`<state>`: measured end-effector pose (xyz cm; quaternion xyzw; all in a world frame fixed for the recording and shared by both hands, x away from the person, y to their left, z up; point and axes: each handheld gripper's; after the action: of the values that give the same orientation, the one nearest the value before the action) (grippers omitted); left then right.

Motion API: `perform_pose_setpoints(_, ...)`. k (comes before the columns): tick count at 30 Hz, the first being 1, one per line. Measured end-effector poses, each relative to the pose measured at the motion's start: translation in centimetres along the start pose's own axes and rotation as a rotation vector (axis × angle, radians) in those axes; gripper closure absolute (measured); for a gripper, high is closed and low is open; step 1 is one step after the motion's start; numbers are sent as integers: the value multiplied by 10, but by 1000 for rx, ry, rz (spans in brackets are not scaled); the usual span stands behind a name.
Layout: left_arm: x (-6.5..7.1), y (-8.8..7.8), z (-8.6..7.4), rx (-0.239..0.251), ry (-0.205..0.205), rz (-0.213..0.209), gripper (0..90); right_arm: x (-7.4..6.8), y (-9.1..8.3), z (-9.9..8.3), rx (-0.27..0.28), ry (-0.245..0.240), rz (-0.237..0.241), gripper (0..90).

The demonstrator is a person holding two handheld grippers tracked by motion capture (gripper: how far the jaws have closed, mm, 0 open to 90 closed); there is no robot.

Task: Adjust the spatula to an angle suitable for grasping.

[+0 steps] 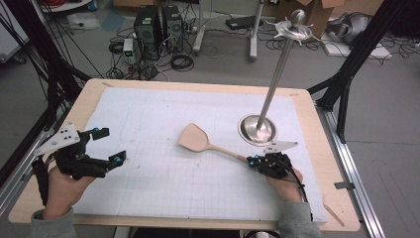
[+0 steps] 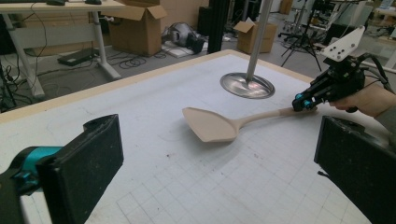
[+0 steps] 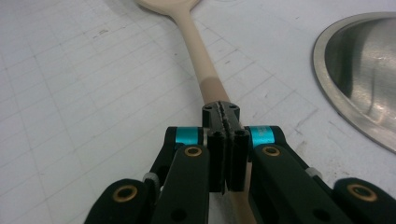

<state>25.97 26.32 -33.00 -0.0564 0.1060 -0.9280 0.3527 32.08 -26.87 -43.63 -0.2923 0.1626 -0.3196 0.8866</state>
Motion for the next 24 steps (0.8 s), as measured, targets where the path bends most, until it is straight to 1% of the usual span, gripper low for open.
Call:
perform_pose_setpoints(5,0,-2,-1,0,-2,5,17,2,1,0,7,-1,-19,896)
perform_pose_setpoints(7,0,-2,-1,1,-1,6,17,3,1,0,12,9,-28,896)
perform_pose_setpoints(13,1,-4,-2,-3,-6,12,17,9,2,0,25,37,-21,896)
perform_pose_setpoints(19,1,-7,-4,-4,-9,19,17,14,3,-1,50,49,-6,896)
perform_pose_setpoints(23,1,-8,-4,-3,-12,22,17,16,3,-1,63,62,-8,897)
perform_pose_setpoints(24,1,-8,-4,-4,-11,22,17,16,3,-1,73,52,-19,897)
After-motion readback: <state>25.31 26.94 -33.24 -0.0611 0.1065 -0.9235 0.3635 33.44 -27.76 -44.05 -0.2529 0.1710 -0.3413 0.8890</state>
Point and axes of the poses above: each handheld gripper's, and its own axes: y roughly forward along the jaws, z roughly out of its top, x roughly to its right, and after that the axes turned 3 degrees about y, right-handed
